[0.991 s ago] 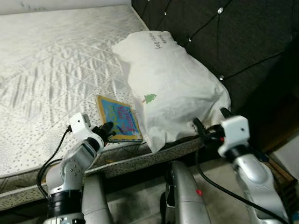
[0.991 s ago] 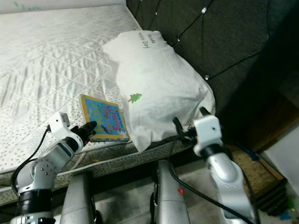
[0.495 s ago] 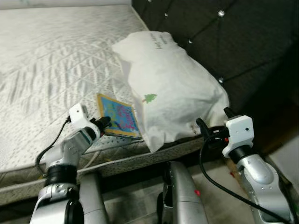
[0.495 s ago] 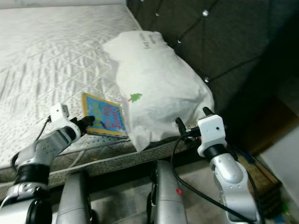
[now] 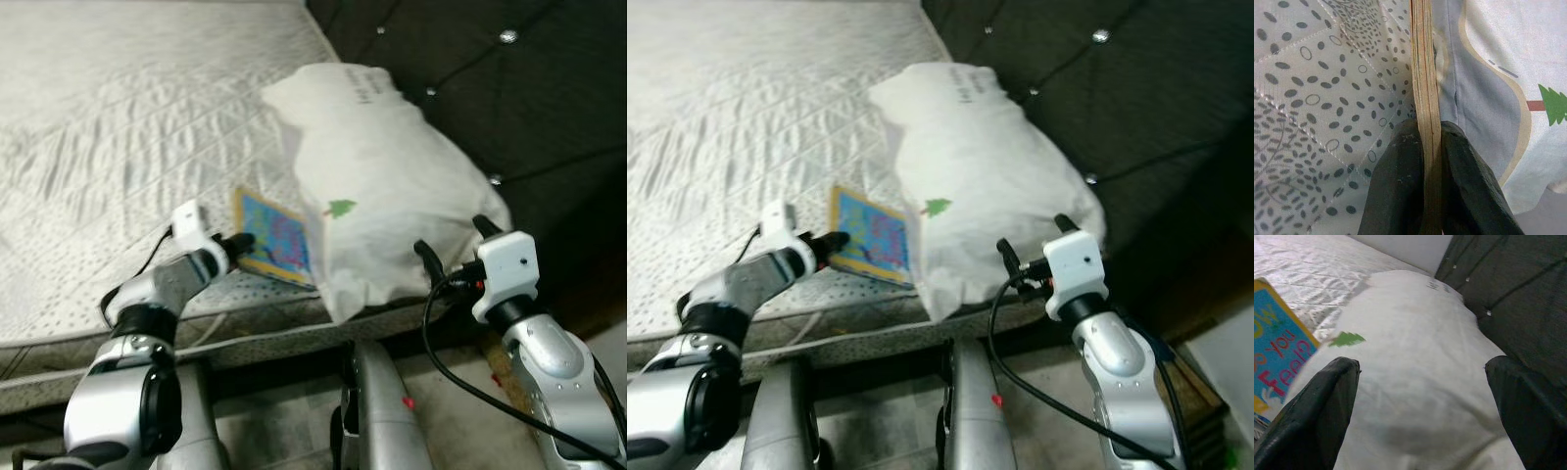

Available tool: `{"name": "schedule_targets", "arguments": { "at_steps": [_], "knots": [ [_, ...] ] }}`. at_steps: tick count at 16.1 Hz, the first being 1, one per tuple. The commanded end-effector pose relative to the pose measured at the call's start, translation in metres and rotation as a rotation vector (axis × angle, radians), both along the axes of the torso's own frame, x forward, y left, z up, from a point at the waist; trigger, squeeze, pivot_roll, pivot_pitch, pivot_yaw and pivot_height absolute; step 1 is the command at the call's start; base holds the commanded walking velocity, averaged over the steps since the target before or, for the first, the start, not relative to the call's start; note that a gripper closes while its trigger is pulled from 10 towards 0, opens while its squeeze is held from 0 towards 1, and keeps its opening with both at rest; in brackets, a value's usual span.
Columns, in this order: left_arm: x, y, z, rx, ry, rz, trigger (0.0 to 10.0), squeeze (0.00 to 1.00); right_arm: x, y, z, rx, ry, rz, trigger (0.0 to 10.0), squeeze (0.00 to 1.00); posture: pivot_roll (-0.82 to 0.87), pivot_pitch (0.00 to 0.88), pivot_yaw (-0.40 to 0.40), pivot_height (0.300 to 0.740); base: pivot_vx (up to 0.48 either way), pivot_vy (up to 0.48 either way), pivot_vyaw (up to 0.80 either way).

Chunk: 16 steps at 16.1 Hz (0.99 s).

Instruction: Clean up the room

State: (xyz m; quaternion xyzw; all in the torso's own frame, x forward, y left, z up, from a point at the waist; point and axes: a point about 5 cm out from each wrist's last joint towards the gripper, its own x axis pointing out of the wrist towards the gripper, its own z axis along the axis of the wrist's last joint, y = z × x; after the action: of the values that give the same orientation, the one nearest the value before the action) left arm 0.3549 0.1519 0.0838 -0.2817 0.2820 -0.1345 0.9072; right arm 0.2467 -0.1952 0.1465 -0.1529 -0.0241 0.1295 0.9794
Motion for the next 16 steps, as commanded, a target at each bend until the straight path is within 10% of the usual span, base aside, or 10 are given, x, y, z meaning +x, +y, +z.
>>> {"name": "schedule_targets", "arguments": {
  "at_steps": [1, 3, 4, 16],
  "knots": [
    [-0.009, -0.021, -0.016, 0.020, 0.074, -0.102, 10.0, 0.00, 0.001, -0.004, 0.005, -0.013, -0.008, -0.003, 10.0, 0.00, -0.21, 0.067, -0.131, 0.533, 0.000, 0.000, 0.00],
    [-0.007, -0.018, -0.016, 0.026, 0.075, -0.105, 10.0, 0.12, 0.001, -0.003, 0.004, -0.015, -0.005, -0.002, 10.0, 0.00, -0.21, 0.068, -0.131, 0.533, 0.000, 0.000, 0.00],
    [-0.007, -0.017, -0.016, 0.026, 0.074, -0.108, 10.0, 1.00, 0.001, -0.003, 0.004, -0.015, -0.004, -0.002, 10.0, 0.00, -0.21, 0.070, -0.130, 0.533, 0.000, 0.000, 0.00],
    [-0.001, 0.042, -0.010, 0.269, 0.034, 0.023, 10.0, 1.00, 0.006, -0.001, -0.001, -0.009, -0.009, -0.016, 10.0, 0.00, -0.18, 0.067, -0.110, 0.533, 0.000, 0.000, 0.00]
  ]
}}
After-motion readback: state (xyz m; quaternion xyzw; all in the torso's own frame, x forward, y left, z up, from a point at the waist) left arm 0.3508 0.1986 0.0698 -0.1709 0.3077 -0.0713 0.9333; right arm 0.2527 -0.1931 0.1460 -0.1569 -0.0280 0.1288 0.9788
